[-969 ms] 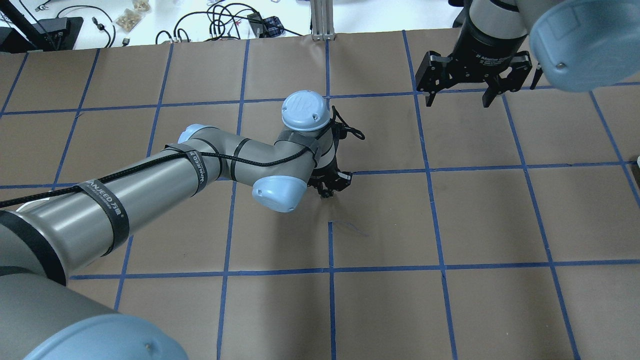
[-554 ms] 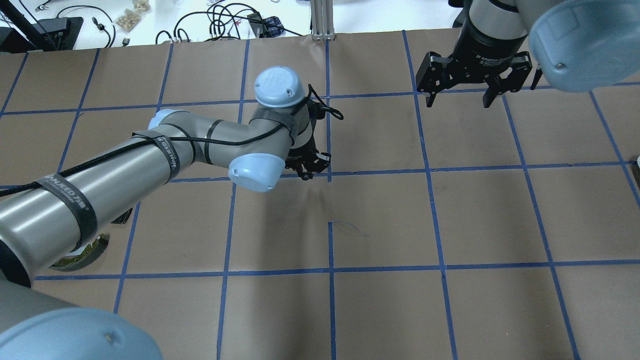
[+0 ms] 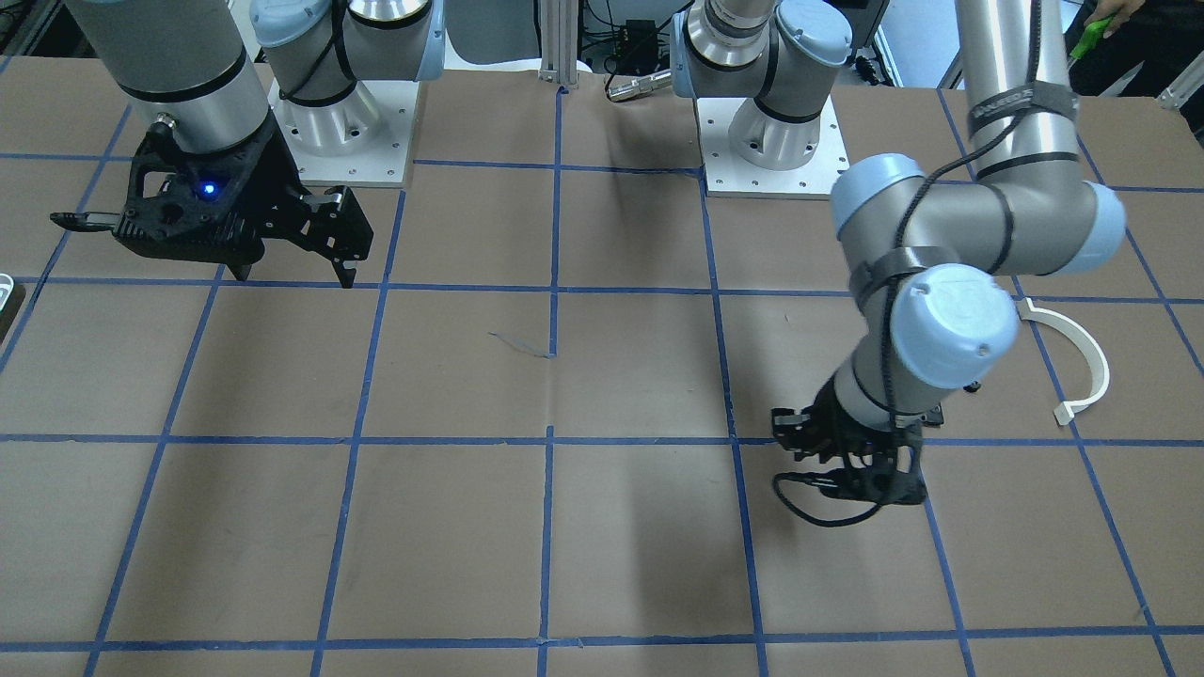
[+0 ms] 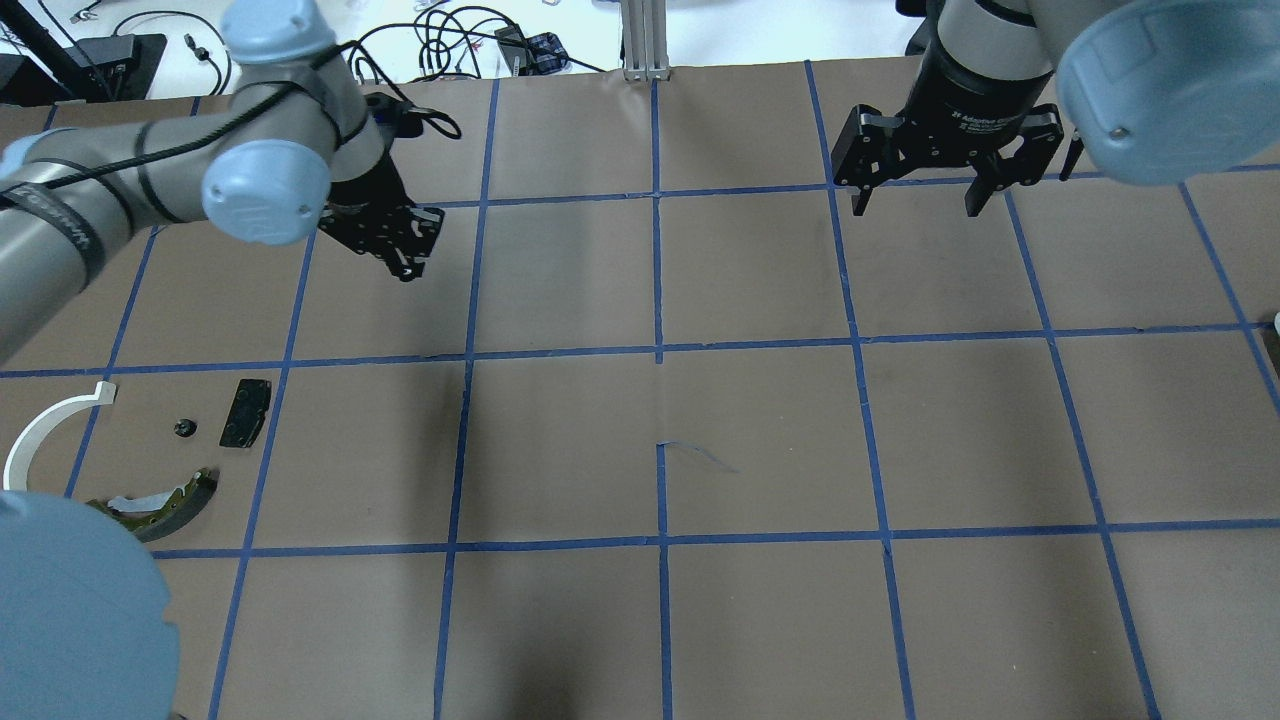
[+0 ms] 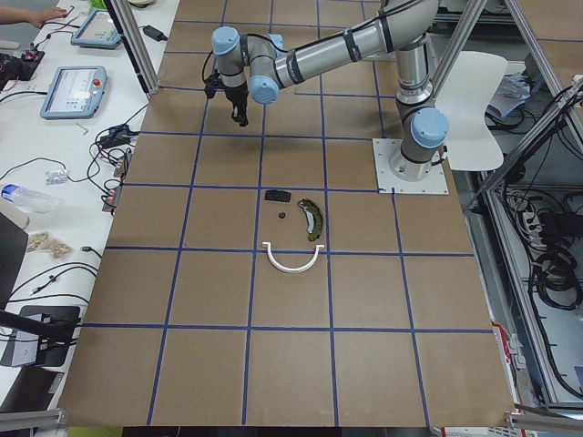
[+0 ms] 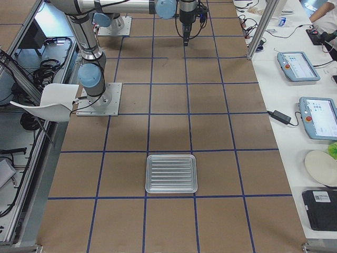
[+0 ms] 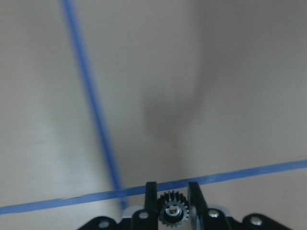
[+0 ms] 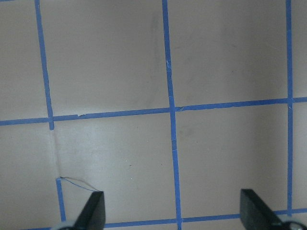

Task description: Place bearing gear from tray to pile

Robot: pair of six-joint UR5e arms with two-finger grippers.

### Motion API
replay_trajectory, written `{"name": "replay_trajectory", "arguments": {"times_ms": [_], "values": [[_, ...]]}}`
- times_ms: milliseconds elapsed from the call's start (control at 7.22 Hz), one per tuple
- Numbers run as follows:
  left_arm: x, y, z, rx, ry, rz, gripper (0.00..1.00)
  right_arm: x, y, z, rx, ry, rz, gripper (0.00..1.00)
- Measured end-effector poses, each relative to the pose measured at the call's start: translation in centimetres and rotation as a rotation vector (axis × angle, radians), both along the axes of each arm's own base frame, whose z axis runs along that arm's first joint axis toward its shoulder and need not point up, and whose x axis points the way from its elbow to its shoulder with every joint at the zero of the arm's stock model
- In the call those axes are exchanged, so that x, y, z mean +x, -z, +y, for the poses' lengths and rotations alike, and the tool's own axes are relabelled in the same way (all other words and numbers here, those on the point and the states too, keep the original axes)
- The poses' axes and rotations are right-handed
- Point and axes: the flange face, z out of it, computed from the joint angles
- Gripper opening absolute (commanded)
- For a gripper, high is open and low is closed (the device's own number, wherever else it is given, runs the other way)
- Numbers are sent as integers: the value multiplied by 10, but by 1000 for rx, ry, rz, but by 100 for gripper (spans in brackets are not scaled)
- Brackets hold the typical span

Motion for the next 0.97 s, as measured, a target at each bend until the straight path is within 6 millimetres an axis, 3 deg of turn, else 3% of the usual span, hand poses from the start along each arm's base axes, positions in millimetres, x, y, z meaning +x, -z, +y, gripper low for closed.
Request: {"name": "replay_trajectory", "arguments": {"times_ms": [277, 554, 831, 969], "values": [[115, -3, 4, 18, 26, -4, 0, 0, -1, 0, -3, 0, 0, 100], [218, 4, 29, 43, 36, 18, 0, 0, -2, -1, -5, 0, -1, 100], [290, 29, 62, 73, 26, 55, 0, 0, -2, -1, -6, 0, -1, 100], [313, 44, 78, 82, 13, 70, 0, 0, -2, -1, -6, 0, -1, 100]]}}
